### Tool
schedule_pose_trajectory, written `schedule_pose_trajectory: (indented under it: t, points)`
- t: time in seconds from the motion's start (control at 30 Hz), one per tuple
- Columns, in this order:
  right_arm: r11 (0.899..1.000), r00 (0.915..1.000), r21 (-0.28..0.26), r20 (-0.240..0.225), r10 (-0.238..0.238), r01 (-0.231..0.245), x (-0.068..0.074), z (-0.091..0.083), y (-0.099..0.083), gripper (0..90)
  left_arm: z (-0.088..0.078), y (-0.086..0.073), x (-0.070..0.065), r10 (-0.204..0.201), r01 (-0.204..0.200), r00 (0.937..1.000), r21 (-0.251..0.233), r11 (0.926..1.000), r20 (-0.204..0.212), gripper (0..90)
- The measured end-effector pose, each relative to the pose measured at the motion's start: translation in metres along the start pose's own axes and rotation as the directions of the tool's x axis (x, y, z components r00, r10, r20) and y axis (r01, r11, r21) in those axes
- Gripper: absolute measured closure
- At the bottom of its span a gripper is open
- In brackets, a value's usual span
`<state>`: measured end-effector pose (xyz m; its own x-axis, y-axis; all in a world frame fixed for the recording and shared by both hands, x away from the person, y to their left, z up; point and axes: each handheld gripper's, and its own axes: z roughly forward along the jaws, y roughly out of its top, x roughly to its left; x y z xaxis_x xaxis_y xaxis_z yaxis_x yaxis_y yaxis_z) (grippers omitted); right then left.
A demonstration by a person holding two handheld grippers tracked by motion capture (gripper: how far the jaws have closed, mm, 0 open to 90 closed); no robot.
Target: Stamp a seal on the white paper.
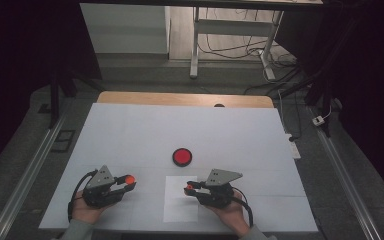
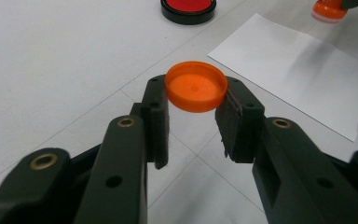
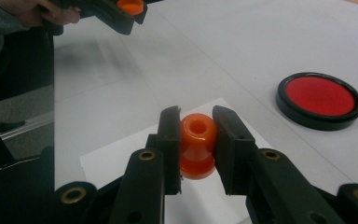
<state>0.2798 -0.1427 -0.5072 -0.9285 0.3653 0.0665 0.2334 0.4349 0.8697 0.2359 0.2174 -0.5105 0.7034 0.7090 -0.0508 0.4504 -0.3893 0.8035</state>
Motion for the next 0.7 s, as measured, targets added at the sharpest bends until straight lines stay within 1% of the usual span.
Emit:
schedule_pose_trajectory:
  t: [0.27, 0.47, 0.7]
  points:
    - [1.000, 0.9999, 0.024, -0.002, -0.016, 0.016, 0.002, 0.014, 0.002, 72.8, 0.000, 0.000, 0.000, 0.001, -0.001, 1.0000, 0.002, 1.0000, 0.001, 65.3]
    - [0.999, 0.9998, 0.048, 0.003, -0.018, 0.017, 0.002, 0.019, 0.000, 72.8, 0.000, 0.000, -0.001, 0.003, -0.003, 1.0000, 0.002, 1.0000, 0.000, 65.4]
    - [0.997, 0.9993, 0.073, 0.018, -0.033, 0.031, 0.002, 0.023, -0.002, 72.8, 0.001, 0.000, -0.001, 0.002, -0.002, 1.0000, 0.002, 1.0000, 0.001, 65.4]
